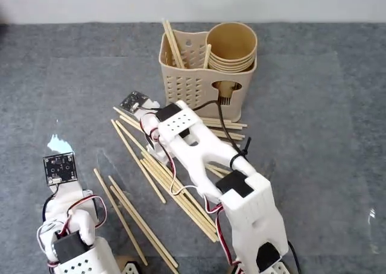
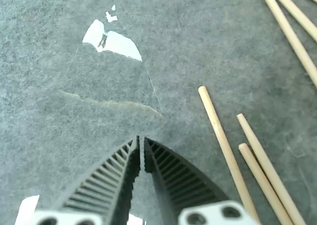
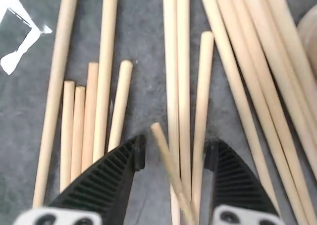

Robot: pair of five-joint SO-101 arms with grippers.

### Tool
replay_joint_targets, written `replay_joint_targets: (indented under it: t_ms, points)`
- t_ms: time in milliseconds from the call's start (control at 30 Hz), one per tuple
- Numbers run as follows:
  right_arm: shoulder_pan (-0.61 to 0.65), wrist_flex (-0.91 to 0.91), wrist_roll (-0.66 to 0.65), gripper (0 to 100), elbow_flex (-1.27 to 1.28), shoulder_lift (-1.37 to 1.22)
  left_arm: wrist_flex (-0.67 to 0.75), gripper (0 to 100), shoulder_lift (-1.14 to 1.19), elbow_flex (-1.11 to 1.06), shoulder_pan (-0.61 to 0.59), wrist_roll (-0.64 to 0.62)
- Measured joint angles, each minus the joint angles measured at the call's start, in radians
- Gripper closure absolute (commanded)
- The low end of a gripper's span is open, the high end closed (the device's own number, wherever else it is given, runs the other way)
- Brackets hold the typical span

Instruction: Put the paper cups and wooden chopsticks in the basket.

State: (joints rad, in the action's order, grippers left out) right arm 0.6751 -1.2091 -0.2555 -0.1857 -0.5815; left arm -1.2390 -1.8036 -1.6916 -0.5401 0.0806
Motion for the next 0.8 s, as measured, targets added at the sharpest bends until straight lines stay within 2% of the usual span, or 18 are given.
replay_joint_targets:
  t_ms: [100, 167, 433, 800]
  points:
    - [-0.009, 0.000, -0.006, 96.9, -0.031, -0.023, 0.000, 99, 0.000, 0.000, 0.000, 0.000]
    - [-0.011, 0.002, -0.008, 99.2, -0.051, -0.031, 0.000, 99, 0.000, 0.000, 0.000, 0.000]
    - [-0.006, -0.014, -0.011, 98.9, -0.054, -0.031, 0.000, 99, 0.000, 0.000, 0.000, 0.000]
    - [-0.003, -0.198, -0.011, 98.9, -0.054, 0.199, 0.000, 99, 0.000, 0.000, 0.000, 0.000]
